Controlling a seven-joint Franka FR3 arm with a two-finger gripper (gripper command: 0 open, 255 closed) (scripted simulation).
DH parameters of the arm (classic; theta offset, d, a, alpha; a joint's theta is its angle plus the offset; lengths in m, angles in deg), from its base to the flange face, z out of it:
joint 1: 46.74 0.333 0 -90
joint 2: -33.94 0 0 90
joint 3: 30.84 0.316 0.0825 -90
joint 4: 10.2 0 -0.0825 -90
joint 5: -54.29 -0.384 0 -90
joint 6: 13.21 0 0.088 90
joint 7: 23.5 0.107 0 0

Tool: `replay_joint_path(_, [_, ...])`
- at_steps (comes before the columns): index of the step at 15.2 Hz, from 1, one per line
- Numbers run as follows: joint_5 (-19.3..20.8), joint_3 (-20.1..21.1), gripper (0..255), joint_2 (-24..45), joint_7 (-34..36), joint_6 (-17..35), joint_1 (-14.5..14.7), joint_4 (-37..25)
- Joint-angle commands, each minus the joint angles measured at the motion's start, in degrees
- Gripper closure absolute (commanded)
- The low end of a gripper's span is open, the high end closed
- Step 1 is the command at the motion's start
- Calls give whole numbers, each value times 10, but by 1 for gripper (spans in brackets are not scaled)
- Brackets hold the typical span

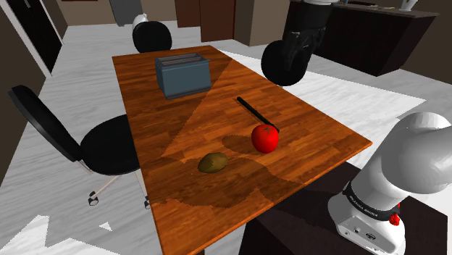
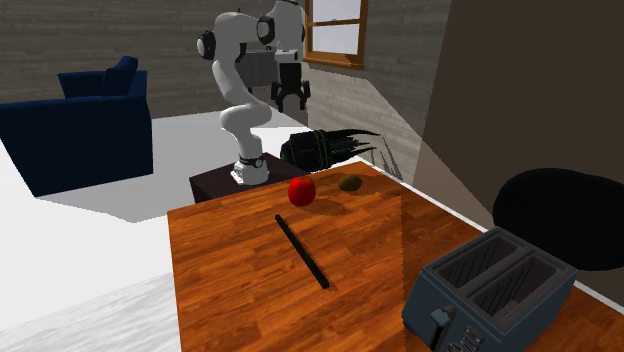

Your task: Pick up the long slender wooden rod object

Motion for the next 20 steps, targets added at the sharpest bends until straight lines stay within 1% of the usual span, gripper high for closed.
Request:
replay_joint_path(1, [0,0,0,0,0,0,0,0])
replay_joint_path(6, [10,-27,0,61,-16,95,-13,32])
replay_joint_path(11, [15,-54,0,140,-33,189,-24,44])
replay_joint_path(16, [10,-80,0,234,-54,276,-32,36])
replay_joint_path(20, [-3,-99,0,317,-75,339,-37,15])
